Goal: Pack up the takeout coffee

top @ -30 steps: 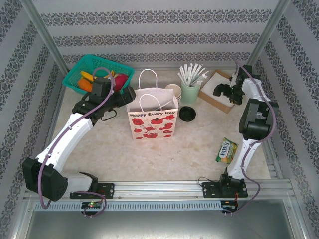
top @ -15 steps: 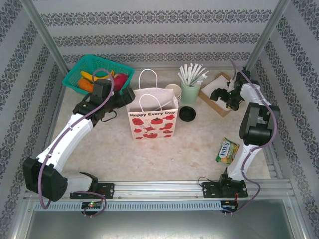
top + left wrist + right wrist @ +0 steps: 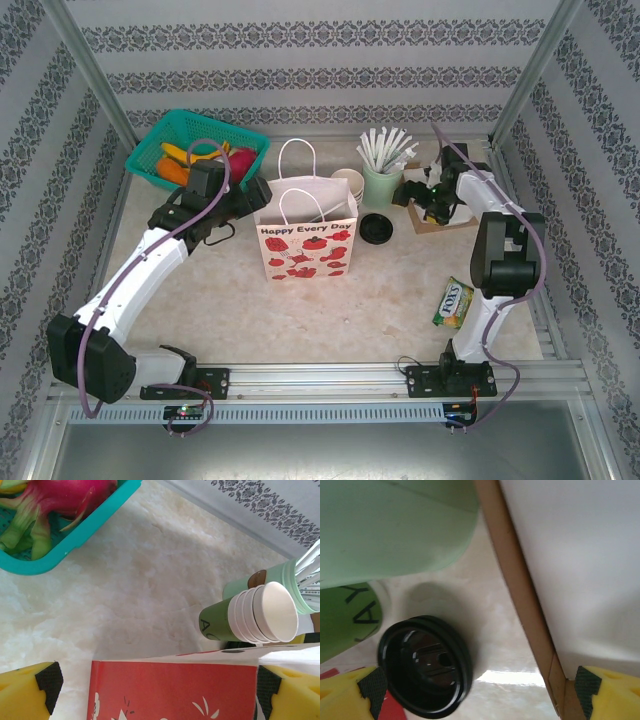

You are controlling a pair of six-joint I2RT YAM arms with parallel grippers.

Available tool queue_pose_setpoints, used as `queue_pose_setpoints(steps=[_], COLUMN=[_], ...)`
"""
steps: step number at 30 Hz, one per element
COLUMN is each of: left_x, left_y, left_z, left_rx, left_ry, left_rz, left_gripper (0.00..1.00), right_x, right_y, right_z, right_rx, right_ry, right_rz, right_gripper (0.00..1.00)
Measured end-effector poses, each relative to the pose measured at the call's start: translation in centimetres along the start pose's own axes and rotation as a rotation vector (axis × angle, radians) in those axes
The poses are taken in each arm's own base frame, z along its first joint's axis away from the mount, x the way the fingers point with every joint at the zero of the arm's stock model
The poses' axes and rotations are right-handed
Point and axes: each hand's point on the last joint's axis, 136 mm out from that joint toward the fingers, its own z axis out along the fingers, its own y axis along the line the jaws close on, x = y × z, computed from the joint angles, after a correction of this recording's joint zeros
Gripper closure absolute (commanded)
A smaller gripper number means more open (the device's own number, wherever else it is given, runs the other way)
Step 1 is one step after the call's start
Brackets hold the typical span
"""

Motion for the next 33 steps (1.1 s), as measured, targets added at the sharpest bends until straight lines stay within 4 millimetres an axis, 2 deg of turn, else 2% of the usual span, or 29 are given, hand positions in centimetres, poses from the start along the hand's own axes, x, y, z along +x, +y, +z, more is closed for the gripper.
queue_pose_setpoints(steps=[4, 13, 18, 21, 25, 28, 33], left_x=[0.2, 0.2, 0.2, 0.2, 0.4, 0.7, 0.7], left_y=[0.1, 0.1, 0.1, -0.2, -0.5, -0.5, -0.6], left_z=[0.4, 0.5, 0.5, 0.5, 0.8, 1.0, 1.0], left_rx=[-0.006, -0.005, -0.004, 0.012, 0.039, 0.049, 0.054], left_ry=[0.011, 0.013, 0.012, 0.010, 0.017, 0.021, 0.018], left_rz=[0.000, 0.000, 0.000, 0.001, 0.002, 0.002, 0.002], left_gripper=[0.00, 0.00, 0.00, 0.00, 0.00, 0.00, 0.00], right_x=[0.2, 0.5, 0.2, -0.8, -2.6, -3.9, -5.2], right_y=[1.4, 2.4, 2.0, 0.6, -3.5, -5.9, -8.1], right_z=[0.3, 0.1, -2.3, -4.6, -6.4, -6.3, -5.0], right_rx=[-0.056, -0.112, -0.058, 0.011, 0.171, 0.278, 0.385], right_ry=[0.001, 0.007, -0.058, -0.140, -0.197, -0.183, -0.134], right_rz=[0.015, 0.023, 0.003, -0.017, -0.022, -0.037, -0.075], right_gripper=[0.02, 0.02, 0.02, 0.02, 0.03, 0.03, 0.04])
